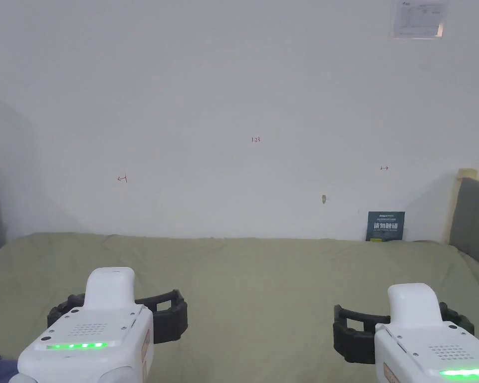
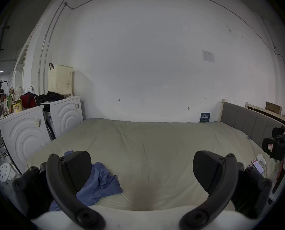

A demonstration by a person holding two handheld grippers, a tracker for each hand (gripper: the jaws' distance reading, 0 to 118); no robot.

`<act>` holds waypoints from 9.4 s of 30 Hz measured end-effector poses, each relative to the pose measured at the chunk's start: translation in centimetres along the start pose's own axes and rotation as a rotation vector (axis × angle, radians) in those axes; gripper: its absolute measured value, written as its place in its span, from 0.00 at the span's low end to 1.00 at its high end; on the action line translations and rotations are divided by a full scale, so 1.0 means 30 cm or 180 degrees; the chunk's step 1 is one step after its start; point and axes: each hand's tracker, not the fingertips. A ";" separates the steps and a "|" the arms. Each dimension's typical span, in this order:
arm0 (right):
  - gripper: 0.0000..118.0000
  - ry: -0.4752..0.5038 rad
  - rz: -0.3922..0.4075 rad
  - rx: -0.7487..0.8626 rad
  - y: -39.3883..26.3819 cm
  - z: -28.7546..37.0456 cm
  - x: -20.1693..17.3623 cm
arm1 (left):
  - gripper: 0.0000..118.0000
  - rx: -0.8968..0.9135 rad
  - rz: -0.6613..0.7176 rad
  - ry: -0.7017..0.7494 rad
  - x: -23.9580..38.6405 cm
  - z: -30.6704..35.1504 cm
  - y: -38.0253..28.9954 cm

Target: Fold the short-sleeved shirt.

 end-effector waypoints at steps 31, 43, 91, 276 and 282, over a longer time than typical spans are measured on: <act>0.00 0.1115 0.0134 0.0048 0.030 -0.104 -0.515 | 0.01 0.0037 0.0147 0.0984 -0.458 0.218 -0.038; 0.00 0.1722 0.0090 0.0022 0.038 -0.117 -0.840 | 0.01 -0.0079 0.0256 0.1697 -0.733 0.407 -0.100; 0.00 0.1382 0.0143 -0.0949 -0.267 -0.319 -0.700 | 0.02 -0.2829 0.0382 0.0583 -0.880 -0.622 -0.649; 0.04 0.0218 -0.0594 -0.0622 0.693 -0.306 0.519 | 0.00 -0.0567 0.0089 0.0039 -0.243 -0.362 0.623; 0.04 0.0213 -0.0719 -0.0624 0.734 -0.437 0.522 | 0.00 -0.0567 0.0032 0.0137 -0.220 -0.483 0.683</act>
